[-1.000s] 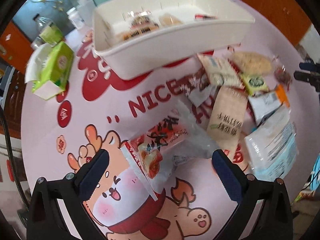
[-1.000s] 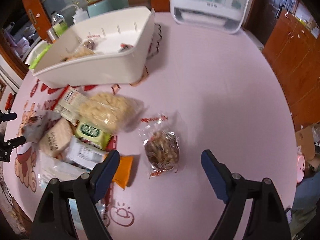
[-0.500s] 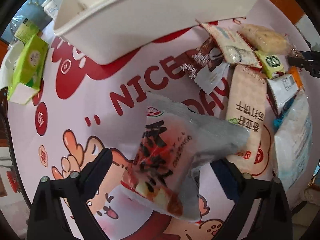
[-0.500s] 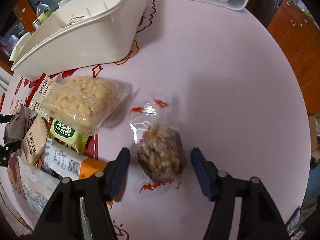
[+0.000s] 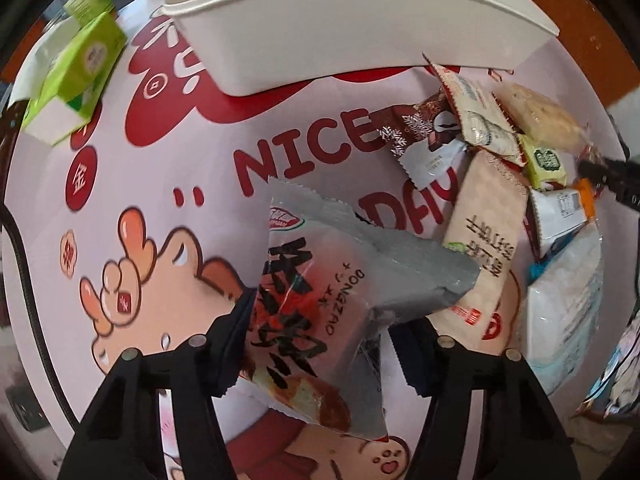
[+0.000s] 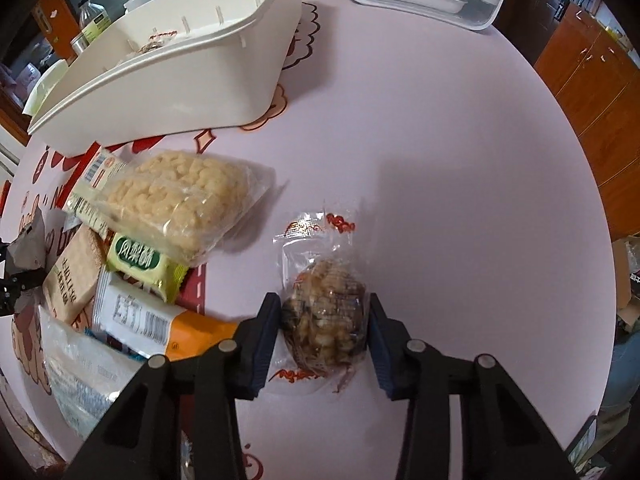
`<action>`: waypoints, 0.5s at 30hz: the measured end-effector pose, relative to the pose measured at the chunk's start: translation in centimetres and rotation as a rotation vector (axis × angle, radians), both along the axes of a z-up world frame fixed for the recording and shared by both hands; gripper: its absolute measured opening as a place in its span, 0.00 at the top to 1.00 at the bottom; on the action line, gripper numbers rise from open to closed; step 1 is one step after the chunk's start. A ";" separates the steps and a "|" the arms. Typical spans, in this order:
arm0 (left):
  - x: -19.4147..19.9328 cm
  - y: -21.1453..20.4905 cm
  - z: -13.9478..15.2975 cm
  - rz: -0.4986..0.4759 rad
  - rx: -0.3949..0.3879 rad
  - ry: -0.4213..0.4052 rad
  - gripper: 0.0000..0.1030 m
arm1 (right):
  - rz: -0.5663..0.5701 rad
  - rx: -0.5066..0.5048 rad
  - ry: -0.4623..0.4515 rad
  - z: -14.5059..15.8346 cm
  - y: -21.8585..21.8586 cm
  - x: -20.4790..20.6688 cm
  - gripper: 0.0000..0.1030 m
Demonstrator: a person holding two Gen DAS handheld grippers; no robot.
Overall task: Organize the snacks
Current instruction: 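Grasp the grey snack bag with left tool while right grasps the nut bag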
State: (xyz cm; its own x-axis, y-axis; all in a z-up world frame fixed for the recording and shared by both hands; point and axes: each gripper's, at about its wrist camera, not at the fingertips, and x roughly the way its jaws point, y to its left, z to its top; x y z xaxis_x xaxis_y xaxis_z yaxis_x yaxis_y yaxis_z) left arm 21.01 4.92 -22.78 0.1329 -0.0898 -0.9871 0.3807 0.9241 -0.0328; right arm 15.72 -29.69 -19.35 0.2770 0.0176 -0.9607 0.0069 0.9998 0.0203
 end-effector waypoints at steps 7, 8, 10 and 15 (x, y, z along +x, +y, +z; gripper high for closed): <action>-2.4 0.0 4.1 0.020 -0.080 -0.022 0.41 | 0.030 0.036 -0.044 3.3 1.2 -2.0 0.59; -2.7 -0.1 5.3 0.020 -0.093 -0.035 0.41 | 0.035 0.041 -0.052 3.9 1.3 -2.2 0.59; -2.9 -0.4 6.9 0.017 -0.116 -0.057 0.41 | 0.058 0.052 -0.085 5.9 1.9 -2.5 0.59; -2.3 -2.8 13.1 0.012 -0.166 -0.165 0.41 | 0.103 0.059 -0.176 11.1 4.3 -1.1 0.59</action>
